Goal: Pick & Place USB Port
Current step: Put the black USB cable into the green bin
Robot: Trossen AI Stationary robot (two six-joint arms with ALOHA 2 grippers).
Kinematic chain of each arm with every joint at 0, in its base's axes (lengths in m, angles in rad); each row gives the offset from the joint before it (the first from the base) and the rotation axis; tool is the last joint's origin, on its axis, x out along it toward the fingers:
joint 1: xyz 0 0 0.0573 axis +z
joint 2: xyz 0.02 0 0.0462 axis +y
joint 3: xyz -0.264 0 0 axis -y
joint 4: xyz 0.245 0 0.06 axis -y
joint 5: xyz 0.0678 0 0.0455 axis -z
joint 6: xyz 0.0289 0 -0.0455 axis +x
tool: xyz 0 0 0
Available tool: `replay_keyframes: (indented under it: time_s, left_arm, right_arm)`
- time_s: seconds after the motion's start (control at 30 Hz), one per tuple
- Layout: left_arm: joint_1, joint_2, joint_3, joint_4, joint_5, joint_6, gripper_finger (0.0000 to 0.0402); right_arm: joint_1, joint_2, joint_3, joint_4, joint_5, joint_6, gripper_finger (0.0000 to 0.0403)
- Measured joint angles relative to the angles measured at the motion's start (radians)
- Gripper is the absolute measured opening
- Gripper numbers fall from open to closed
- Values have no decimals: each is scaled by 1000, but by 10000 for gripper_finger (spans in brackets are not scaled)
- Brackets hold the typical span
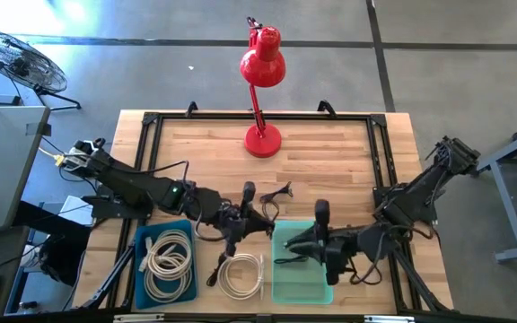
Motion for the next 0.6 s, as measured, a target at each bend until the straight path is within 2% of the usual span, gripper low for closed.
replay_keyframes:
  time_s: [0.2, 0.4, 0.5, 0.6]
  left_arm:
    - [1, 0, 0, -13, 41, 0, 8]
    - [1, 0, 0, -22, 43, 2, 8]
    - [1, 0, 0, -21, 43, 5, 8]
    - [1, 6, 0, -16, 42, 7, 8]
  right_arm:
    - [-55, 0, -2, 52, -45, 62, 101]
    - [-102, 8, -2, 56, -61, 117, 177]
    - [-123, 10, -2, 66, -117, 117, 213]
    - [-142, 16, -2, 100, -173, 114, 233]
